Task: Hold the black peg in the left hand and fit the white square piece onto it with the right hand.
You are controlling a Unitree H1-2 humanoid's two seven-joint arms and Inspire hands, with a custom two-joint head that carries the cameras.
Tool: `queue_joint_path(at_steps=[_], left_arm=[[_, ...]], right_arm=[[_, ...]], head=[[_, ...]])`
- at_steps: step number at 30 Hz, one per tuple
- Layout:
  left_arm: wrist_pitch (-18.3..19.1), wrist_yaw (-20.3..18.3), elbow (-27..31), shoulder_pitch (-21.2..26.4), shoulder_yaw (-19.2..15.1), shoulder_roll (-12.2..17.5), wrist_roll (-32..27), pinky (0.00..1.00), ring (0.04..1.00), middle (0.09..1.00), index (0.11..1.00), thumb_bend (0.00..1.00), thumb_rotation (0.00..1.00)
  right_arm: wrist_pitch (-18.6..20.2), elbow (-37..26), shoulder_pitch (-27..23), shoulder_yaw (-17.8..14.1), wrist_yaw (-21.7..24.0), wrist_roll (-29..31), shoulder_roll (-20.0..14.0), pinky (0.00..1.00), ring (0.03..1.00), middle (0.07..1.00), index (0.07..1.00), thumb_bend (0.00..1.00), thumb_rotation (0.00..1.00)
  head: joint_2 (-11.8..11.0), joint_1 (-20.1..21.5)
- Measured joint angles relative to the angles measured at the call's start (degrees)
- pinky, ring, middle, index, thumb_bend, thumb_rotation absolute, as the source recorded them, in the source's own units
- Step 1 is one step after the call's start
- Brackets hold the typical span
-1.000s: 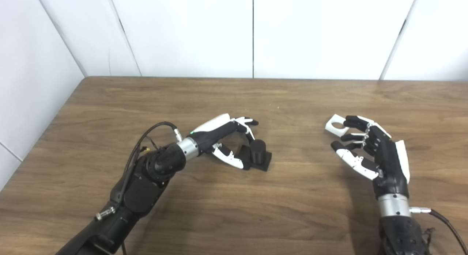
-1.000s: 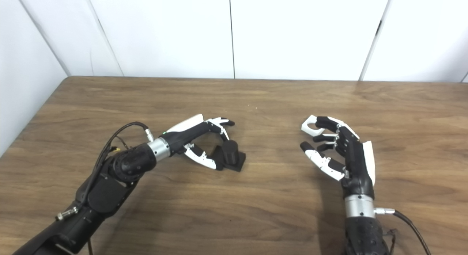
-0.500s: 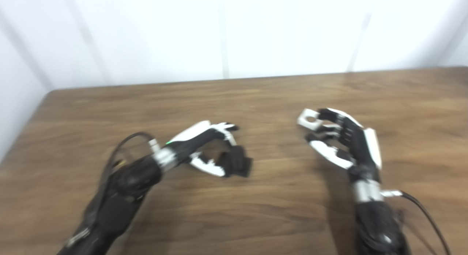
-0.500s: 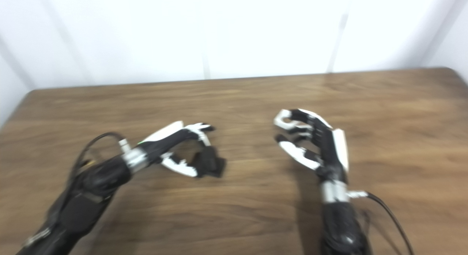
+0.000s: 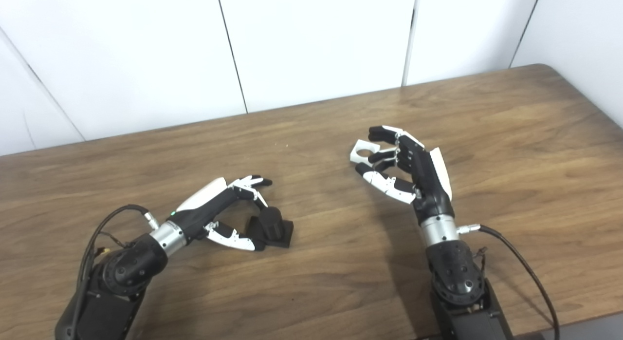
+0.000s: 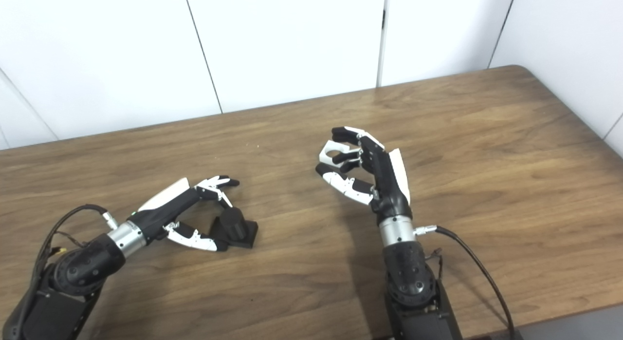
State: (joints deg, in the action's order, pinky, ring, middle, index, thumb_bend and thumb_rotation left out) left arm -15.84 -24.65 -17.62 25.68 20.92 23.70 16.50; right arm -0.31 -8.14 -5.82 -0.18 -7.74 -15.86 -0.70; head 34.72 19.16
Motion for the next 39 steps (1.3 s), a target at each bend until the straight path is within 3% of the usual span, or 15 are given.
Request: queue_joint_path(at_steps=[6,8,11,20,24,32,39], left_arm=[[-0.84,0.01,-0.53,0.01,-0.01,0.0,-0.12,1.0,1.0,0.947,0.491,0.51,0.08],[-0.99,0.02,-0.59,0.0,-0.03,0.0,-0.17,0.99,1.0,0.947,0.491,0.51,0.08],[-1.03,0.03,-0.59,-0.03,-0.13,0.0,-0.2,0.99,1.0,0.947,0.491,0.51,0.08],[-1.23,0.13,-0.58,-0.17,-0.33,-0.01,-0.31,0.98,1.0,0.948,0.492,0.51,0.08],[-1.24,0.14,-0.55,-0.21,-0.43,-0.02,-0.34,0.98,1.0,0.95,0.492,0.51,0.07],[-1.19,0.12,-0.45,-0.32,-0.48,-0.02,-0.47,0.99,1.0,0.95,0.492,0.51,0.08],[-1.19,0.11,-0.35,-0.51,-0.5,-0.04,-0.56,0.99,1.0,0.948,0.492,0.51,0.08]], right_arm=[[-0.02,0.42,-2.81,-0.15,-0.53,-2.12,-1.68,0.54,0.649,0.706,0.703,0.54,0.22],[-0.02,0.97,-3.92,-0.03,-0.85,-4.91,-2.99,0.59,0.687,0.729,0.707,0.57,0.28],[3.33,0.85,-6.8,-0.17,-1.11,-9.83,-5.34,0.69,0.766,0.791,0.729,0.61,0.35],[13.91,3.8,-15.13,1.13,4.77,-16.25,-12.88,0.7,0.872,0.897,0.764,0.65,0.4],[16.63,7.12,-18.07,3.73,8.0,-18.27,-15.6,0.7,0.9,0.934,0.788,0.68,0.45],[19.23,15.83,-24.32,9.28,15.32,-21.09,-21.38,0.94,0.998,0.999,0.841,0.77,0.53],[19.6,21.58,-28.51,14.24,22.77,-21.51,-24.92,0.95,1.0,1.0,0.847,0.88,0.68]], head=[[-0.35,0.26],[-0.35,0.26],[-0.53,0.44],[-0.79,0.18],[-0.79,0.09],[-0.7,0.0],[-0.44,-0.7]])
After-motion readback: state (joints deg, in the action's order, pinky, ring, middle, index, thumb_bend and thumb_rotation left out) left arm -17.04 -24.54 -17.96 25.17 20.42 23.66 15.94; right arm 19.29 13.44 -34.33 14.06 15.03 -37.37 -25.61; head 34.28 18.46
